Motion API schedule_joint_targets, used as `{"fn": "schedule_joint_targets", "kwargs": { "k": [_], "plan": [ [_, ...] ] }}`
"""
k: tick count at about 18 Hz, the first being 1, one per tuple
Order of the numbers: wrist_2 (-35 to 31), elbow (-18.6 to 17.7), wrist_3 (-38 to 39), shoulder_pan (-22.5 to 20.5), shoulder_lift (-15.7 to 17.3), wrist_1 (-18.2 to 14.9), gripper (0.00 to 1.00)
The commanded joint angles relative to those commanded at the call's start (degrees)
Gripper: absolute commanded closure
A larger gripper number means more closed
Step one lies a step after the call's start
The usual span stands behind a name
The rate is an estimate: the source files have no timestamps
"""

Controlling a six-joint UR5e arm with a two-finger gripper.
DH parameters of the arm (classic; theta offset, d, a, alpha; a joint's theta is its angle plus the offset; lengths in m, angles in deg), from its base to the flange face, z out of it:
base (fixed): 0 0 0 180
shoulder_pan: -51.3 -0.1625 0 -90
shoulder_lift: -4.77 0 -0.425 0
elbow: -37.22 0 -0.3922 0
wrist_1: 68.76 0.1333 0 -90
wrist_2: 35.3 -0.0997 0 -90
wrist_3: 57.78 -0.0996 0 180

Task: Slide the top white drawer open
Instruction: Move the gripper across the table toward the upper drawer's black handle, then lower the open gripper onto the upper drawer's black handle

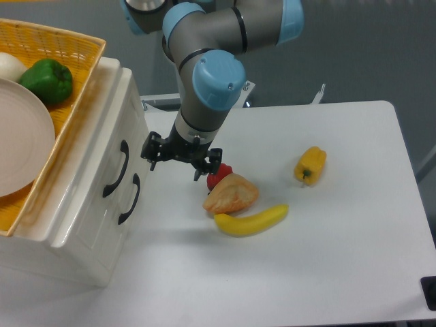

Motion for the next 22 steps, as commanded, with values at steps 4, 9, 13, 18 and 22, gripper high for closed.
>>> {"fn": "schedule_joint_targets", "kwargs": {
  "k": [4, 9, 13, 18, 22],
  "plan": [
    [1.58, 0.00, 0.09, 0.00, 0.00, -0.26, 0.00],
    [4.22, 0.00, 0.00, -0.08, -0.17, -0.18, 0.00],
    [4.75, -0.26, 0.00, -0.08, -0.35, -0.96, 0.00],
    [5.27, -0.26, 0.00, 0.79, -0.62, -0.97, 0.00],
    [5.54, -0.26, -0.26, 0.80, -0.70, -0.97, 0.00]
  ]
}}
